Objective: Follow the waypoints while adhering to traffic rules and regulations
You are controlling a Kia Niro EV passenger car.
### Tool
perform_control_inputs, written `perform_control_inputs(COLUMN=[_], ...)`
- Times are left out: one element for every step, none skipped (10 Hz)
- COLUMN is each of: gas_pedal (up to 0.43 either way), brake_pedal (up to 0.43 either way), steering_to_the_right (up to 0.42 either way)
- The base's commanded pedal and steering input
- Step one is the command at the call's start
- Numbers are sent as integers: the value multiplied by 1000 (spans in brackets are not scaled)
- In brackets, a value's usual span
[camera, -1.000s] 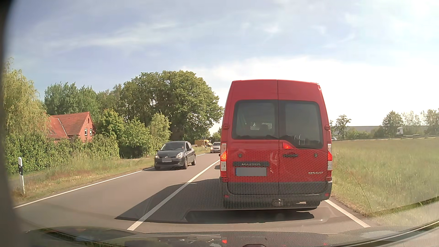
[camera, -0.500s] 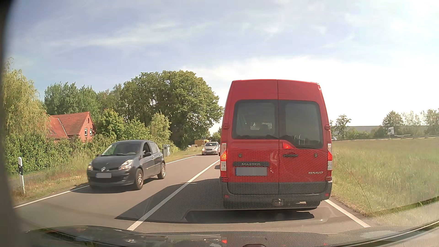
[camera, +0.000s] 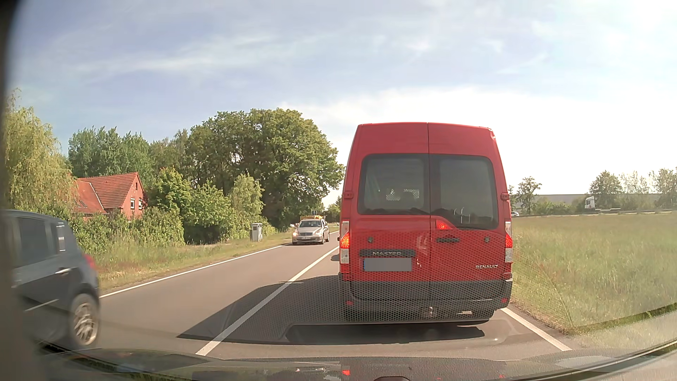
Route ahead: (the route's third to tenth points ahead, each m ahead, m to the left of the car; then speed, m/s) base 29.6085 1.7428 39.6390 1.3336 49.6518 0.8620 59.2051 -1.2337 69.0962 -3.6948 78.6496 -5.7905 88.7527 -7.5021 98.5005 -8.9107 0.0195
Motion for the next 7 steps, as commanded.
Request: perform_control_inputs(gas_pedal=[0,0,0,0,0,0,0], brake_pedal=[238,238,238,238,244,238,244], steering_to_the_right=[0,0,0,0,0,0,-1])
